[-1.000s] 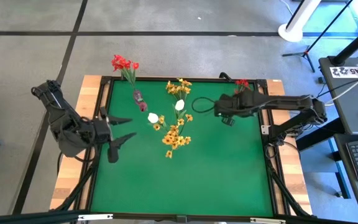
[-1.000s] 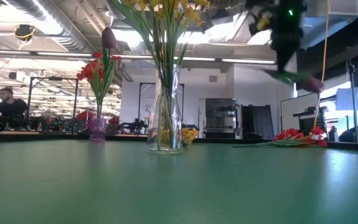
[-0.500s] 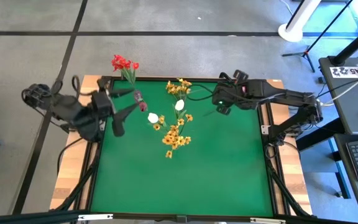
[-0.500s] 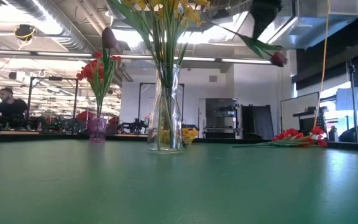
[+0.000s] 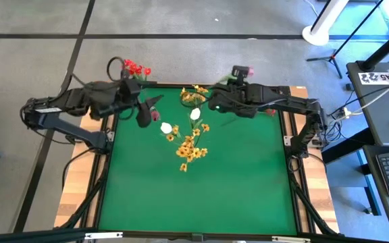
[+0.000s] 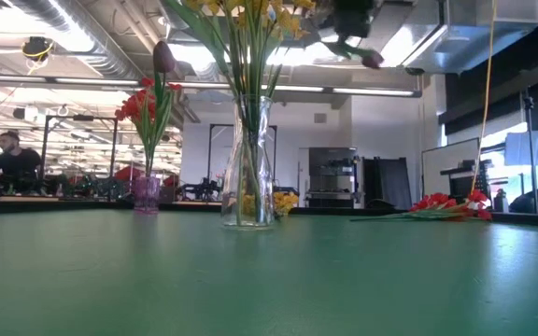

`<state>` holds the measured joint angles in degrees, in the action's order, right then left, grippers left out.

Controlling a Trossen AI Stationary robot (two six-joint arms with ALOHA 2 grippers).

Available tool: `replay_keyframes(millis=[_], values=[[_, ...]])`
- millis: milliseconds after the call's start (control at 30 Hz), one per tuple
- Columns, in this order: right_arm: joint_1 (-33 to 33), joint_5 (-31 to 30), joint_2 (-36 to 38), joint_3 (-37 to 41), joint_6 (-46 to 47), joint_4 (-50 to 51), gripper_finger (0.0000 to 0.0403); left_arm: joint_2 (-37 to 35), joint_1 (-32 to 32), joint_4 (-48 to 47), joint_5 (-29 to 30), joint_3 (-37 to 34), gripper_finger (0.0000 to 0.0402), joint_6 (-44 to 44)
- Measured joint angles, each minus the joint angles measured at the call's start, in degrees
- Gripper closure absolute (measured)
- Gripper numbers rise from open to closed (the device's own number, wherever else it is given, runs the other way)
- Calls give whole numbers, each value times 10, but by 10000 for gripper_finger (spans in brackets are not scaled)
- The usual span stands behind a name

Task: Sort flowers into vase by color
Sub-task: Put the red tulip into the pink vase

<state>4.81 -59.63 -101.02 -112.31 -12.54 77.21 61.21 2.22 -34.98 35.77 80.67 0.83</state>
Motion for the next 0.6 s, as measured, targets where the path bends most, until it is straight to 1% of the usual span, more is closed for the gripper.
replay_keyframes(millis=[67,133,200,300,400,500,600], values=[[-7,-27,-5,-11,-41,-44,403,0,-35,-6,-47,0,168,-10],[-16,-44,-5,-13,-102,-107,403,0,-71,-4,-102,0,168,-22],[-30,-48,-5,-13,-169,-173,403,0,-106,-2,-150,0,168,-36],[-51,-39,-5,-13,-272,-264,403,0,-159,1,-223,0,168,-69],[-70,-22,-5,-13,-361,-344,403,0,-211,1,-316,0,168,-110],[-82,-1,-5,-13,-418,-412,403,4,-248,6,-400,0,168,-146],[-87,16,-5,-13,-455,-471,403,19,-268,17,-444,1,168,-169]])
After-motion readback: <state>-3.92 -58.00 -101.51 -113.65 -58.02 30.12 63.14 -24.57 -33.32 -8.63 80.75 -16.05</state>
